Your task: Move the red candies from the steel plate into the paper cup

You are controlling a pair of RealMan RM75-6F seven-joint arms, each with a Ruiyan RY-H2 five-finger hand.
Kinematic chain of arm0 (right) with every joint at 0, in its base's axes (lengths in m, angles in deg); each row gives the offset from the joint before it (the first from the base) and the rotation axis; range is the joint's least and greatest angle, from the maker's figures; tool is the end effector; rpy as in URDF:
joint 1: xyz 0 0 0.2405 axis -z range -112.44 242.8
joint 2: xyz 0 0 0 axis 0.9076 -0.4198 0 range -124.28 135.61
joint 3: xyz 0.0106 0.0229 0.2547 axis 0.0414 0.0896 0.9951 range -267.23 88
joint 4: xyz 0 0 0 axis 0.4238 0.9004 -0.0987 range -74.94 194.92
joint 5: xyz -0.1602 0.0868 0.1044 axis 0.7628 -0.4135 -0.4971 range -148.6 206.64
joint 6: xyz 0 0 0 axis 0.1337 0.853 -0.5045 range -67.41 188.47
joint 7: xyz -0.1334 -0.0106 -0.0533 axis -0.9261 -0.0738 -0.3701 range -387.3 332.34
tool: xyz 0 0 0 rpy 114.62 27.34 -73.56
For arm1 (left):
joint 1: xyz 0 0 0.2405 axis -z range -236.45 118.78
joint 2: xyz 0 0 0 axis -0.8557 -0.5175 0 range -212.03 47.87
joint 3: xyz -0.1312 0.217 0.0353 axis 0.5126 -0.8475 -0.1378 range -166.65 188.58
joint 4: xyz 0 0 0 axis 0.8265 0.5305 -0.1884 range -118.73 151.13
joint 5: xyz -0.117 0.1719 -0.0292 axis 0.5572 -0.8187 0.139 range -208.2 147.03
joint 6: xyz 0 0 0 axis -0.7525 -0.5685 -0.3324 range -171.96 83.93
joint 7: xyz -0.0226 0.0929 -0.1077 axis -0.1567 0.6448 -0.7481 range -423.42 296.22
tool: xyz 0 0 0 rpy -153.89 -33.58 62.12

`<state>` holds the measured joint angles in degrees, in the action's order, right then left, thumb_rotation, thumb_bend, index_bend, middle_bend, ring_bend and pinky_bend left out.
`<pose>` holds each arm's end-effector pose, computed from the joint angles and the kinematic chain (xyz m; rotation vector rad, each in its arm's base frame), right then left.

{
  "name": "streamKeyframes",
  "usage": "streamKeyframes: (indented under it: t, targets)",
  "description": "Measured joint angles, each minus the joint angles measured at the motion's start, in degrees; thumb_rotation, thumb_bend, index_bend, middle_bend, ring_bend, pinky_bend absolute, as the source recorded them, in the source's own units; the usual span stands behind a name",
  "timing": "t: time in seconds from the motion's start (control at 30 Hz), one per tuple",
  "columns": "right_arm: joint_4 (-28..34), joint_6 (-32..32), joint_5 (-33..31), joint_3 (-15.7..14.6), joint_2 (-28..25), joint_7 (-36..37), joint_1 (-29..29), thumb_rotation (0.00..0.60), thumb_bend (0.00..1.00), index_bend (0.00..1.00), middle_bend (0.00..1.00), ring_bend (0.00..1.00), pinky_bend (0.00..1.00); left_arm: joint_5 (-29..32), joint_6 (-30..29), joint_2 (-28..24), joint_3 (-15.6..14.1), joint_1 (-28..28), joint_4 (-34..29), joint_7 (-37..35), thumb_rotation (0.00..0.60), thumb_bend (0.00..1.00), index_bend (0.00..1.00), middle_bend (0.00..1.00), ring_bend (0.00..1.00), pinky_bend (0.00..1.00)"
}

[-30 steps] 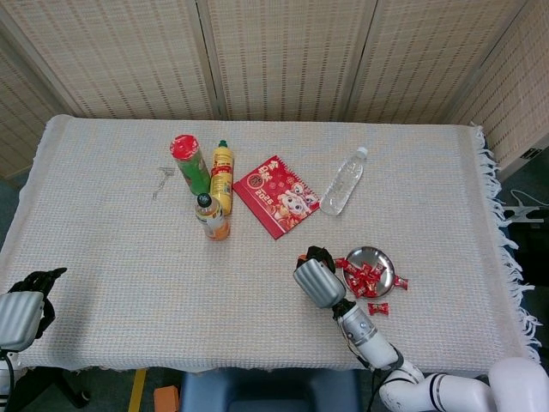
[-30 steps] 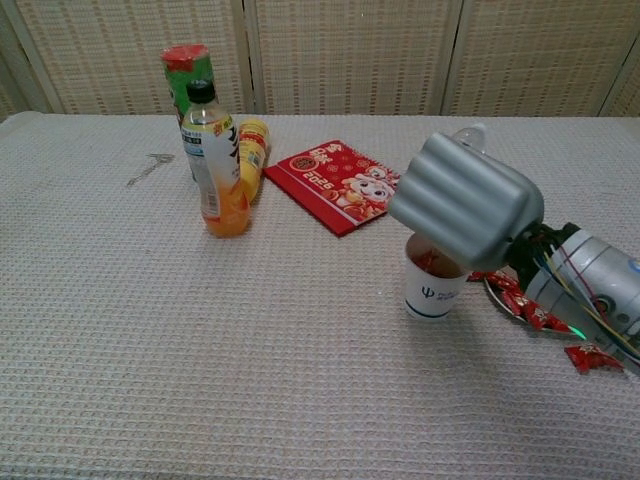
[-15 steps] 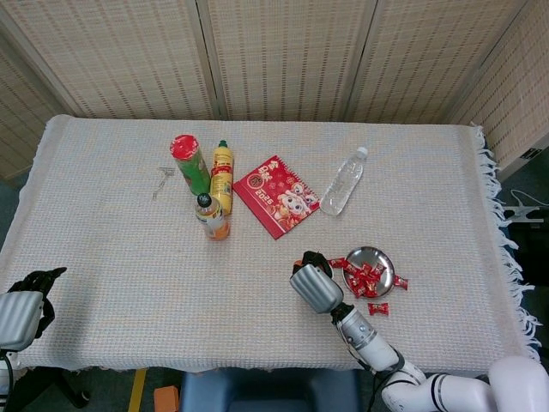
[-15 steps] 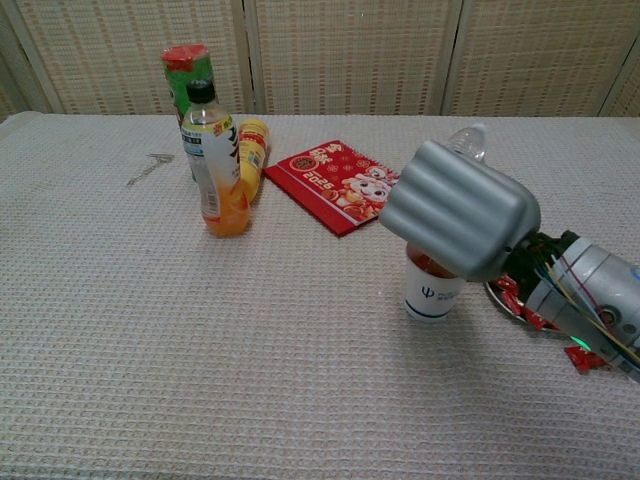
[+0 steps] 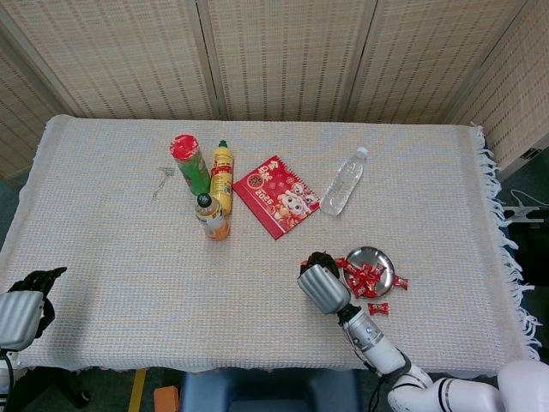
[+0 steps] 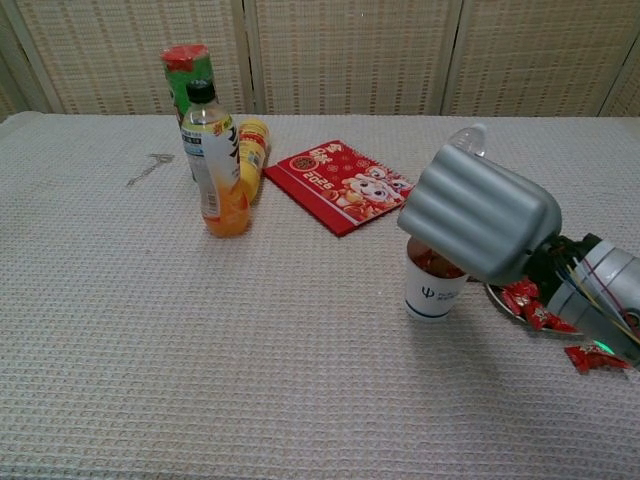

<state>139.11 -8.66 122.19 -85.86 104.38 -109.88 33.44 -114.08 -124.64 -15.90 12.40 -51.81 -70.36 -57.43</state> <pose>-0.1390 -0.2635 -0.0503 1.8395 0.4640 0.4624 -0.3333 0.1892 0.1471 -1.4707 -0.8372 -0.7206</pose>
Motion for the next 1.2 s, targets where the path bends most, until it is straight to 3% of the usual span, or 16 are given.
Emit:
streamKeyframes:
  t: [0.3, 0.5, 0.93, 1.03, 1.2]
  targets:
    - [0.8, -0.34, 2.11, -0.39, -0.32, 2.8, -0.43, 0.6, 0.46, 0.42, 0.62, 0.64, 1.0, -0.06, -0.15, -0.07, 0.03, -0.04, -0.08, -0.15, 0.6, 0.98, 0.17, 0.24, 0.19, 0.35]
    - [1.26, 0.4, 1.67, -0.75, 0.08, 3.16, -0.15, 0.6, 0.44, 0.32, 0.55, 0.63, 1.0, -0.21, -0.38, -0.12, -0.02, -0.12, -0.1, -0.29, 0.6, 0.98, 0.17, 0.24, 0.19, 0.35]
    - [5.64, 0.56, -0.6, -1.0, -2.58, 3.06, 1.79, 0.6, 0.23, 0.1, 0.38, 0.57, 1.0, -0.12, 0.1, 0.04, -0.05, 0.08, -0.07, -0.02, 0.6, 0.98, 0.17, 0.24, 0.19, 0.35]
    - [5.9, 0.73, -0.8, -1.03, -2.71, 3.21, 1.85, 0.6, 0.18, 0.02, 0.3, 0.56, 1.0, -0.09, 0.05, 0.06, -0.02, 0.07, -0.09, 0.07, 0.6, 0.98, 0.17, 0.23, 0.19, 0.35]
    - [6.33, 1.19, -1.02, -1.01, -2.76, 4.94, 1.73, 0.598, 0.15, 0.0, 0.23, 0.55, 1.0, -0.04, 0.04, -0.07, 0.02, 0.06, -0.04, -0.28, 0.6, 0.98, 0.17, 0.24, 0.19, 0.35]
